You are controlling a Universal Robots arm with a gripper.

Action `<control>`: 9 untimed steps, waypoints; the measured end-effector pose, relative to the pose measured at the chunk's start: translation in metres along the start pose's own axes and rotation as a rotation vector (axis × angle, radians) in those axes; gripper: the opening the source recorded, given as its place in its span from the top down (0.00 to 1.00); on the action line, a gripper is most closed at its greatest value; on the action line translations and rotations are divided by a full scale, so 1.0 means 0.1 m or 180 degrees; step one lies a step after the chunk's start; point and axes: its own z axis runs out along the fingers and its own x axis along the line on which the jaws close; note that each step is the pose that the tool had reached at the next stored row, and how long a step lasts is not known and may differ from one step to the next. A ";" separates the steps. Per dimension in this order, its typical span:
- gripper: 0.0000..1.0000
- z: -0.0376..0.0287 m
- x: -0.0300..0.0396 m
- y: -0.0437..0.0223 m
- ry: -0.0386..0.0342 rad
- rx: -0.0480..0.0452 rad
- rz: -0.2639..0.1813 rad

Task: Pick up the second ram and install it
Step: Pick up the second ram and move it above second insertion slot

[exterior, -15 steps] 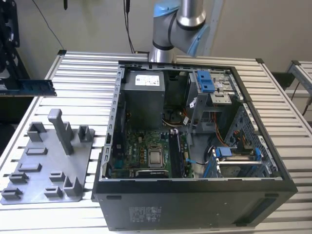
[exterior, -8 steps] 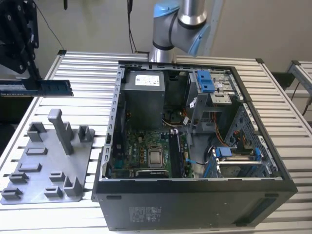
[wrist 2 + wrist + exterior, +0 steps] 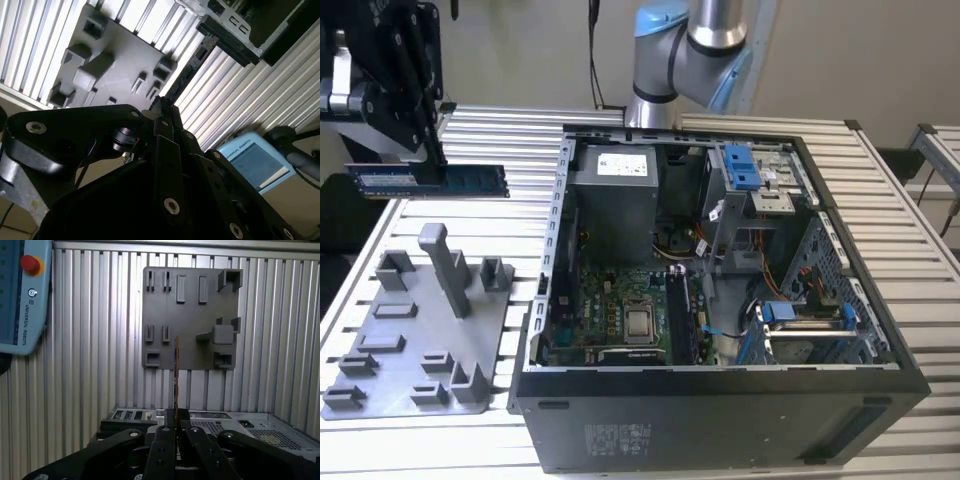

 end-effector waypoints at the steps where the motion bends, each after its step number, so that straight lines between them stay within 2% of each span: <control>1: 0.86 -0.001 0.001 -0.045 0.0000 0.0000 0.0000; 9: 0.86 -0.010 0.006 -0.392 -0.0002 0.0006 0.0000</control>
